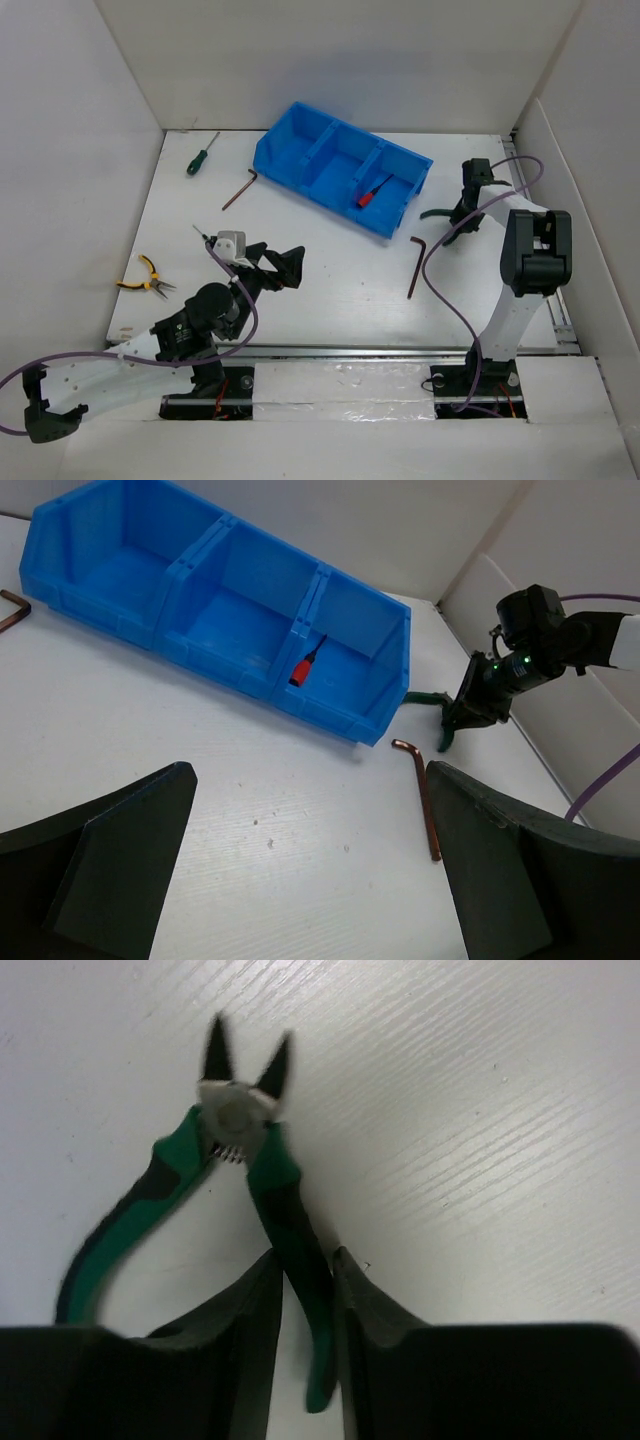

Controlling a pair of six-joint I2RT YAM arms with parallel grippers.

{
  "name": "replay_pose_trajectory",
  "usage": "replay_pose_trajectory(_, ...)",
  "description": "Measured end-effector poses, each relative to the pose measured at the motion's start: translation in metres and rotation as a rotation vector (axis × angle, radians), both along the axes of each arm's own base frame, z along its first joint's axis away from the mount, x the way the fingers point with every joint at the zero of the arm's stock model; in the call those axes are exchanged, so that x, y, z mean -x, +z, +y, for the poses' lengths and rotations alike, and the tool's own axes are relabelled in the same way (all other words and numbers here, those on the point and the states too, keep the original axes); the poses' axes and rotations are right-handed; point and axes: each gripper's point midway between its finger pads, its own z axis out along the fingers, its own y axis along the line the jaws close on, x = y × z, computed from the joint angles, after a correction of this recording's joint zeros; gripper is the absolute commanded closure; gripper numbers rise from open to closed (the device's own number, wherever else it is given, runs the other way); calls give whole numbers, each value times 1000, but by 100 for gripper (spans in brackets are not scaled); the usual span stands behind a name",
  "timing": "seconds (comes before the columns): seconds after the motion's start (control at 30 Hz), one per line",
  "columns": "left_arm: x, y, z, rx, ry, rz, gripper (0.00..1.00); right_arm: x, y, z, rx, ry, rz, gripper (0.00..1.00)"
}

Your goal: Sort the tools into containers

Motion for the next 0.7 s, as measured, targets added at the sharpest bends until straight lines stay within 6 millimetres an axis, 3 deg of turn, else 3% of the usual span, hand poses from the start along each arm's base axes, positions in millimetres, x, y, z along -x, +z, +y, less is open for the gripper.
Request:
replay_pose_trajectory(0.17, 2, 4, 1, 16, -9, -6, 1, 0, 0, 7, 14, 29, 7, 100)
replay_pose_trajectory(0.4, 2, 5, 1, 24, -12, -6, 1, 3, 2, 7, 20, 22, -5, 100)
replay_pose_trajectory(0.5, 2, 5, 1, 24, -12, -6, 1, 21, 9, 7, 11, 16, -4, 100)
replay_pose_trajectory(0.6, 2, 4, 1, 19, -9, -4, 1, 37, 39, 7, 8, 7, -41, 100)
replay_pose_trajectory(0.7, 1, 1, -1, 10, -7, 0, 1, 40, 95, 11, 38, 5, -171, 100)
